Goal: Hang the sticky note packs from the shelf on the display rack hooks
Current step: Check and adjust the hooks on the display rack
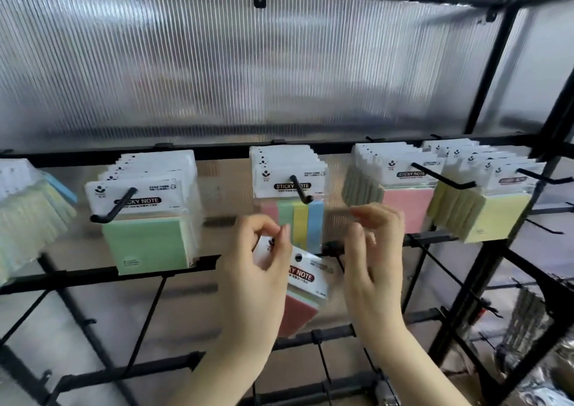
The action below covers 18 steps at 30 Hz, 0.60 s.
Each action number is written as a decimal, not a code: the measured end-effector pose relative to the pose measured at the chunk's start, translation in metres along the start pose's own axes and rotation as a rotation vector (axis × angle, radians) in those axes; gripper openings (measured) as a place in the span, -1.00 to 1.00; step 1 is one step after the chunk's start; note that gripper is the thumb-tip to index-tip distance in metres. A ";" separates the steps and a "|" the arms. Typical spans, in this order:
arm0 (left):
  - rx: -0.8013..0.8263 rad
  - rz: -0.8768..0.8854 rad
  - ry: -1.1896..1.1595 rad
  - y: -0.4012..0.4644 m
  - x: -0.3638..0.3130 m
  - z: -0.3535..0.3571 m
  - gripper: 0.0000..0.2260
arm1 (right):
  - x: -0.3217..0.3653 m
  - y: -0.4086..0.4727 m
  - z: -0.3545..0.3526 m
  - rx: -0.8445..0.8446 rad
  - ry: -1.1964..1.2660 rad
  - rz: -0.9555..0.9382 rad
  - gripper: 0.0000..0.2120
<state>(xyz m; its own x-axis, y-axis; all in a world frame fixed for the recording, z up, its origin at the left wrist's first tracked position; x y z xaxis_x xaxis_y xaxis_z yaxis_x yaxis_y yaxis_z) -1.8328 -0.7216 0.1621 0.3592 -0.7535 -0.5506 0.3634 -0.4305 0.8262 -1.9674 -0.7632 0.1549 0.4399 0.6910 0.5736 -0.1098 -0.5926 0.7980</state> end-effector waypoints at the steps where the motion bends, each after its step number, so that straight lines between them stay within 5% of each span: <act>1: 0.009 0.024 -0.005 -0.004 -0.004 0.007 -0.90 | 0.000 -0.005 -0.007 0.075 0.044 0.010 -0.87; 4: -0.004 0.004 -0.068 -0.015 -0.013 0.028 -0.93 | 0.001 -0.013 -0.025 0.310 0.178 0.059 -0.65; 7: -0.034 0.022 -0.109 -0.022 -0.025 0.051 -0.92 | -0.003 -0.011 -0.049 0.390 0.186 0.065 -0.75; 12: -0.009 0.023 -0.185 -0.023 -0.045 0.094 -0.91 | -0.020 0.012 -0.096 0.390 0.174 0.100 -0.91; 18: 0.054 -0.293 -0.315 -0.021 -0.052 0.135 -0.68 | -0.035 0.049 -0.135 0.199 0.131 0.031 -0.96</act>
<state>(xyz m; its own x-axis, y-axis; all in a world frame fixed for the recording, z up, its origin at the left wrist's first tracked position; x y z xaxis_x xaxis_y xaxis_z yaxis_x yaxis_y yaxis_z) -1.9750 -0.7406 0.1891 -0.0356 -0.7070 -0.7063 0.3624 -0.6678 0.6501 -2.1083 -0.7604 0.1984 0.3185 0.7110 0.6269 0.0620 -0.6756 0.7347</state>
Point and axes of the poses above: each hand's wrist, its own y-axis towards the middle knuckle, its own z-axis out of the palm, x = y × z, the point moved 3 cm from there along y, towards the middle knuckle, and after that the axes turned 15 degrees about -y, right-handed, at the moved point
